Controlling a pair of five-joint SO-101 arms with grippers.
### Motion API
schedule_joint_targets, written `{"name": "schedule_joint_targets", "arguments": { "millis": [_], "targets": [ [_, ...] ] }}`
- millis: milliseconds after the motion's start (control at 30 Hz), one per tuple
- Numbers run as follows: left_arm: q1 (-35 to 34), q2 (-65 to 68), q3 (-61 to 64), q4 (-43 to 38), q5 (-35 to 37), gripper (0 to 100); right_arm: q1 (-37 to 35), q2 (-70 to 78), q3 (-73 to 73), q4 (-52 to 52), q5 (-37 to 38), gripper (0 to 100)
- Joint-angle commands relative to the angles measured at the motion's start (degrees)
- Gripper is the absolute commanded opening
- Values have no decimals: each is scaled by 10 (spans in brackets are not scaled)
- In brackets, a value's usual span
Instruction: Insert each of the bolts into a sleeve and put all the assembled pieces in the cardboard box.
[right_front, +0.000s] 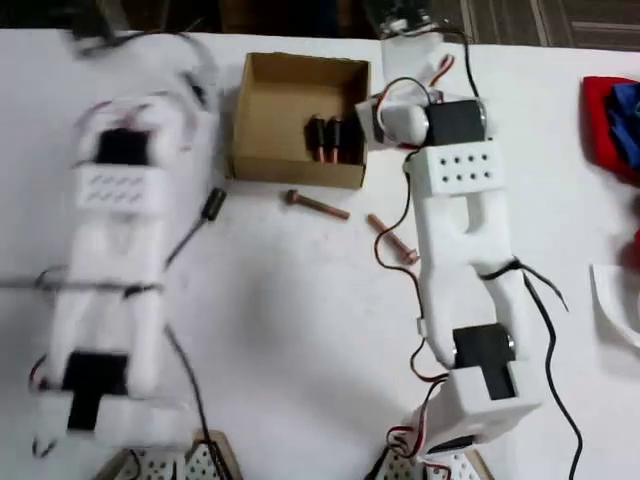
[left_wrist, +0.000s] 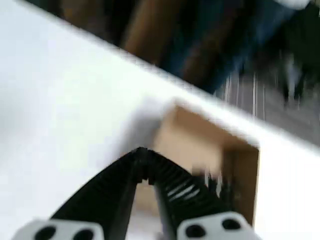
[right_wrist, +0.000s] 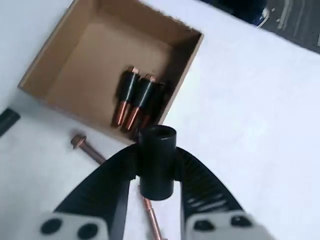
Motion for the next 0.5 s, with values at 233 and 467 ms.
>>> {"name": "schedule_joint_targets", "arguments": {
  "millis": [233,467],
  "targets": [
    [142,252,-249,185,149,27,80,-42,-35,-64,-54,21],
    [207,325,-325,250,290,28,104,-48,-36,-75,-56,21]
  ]
}}
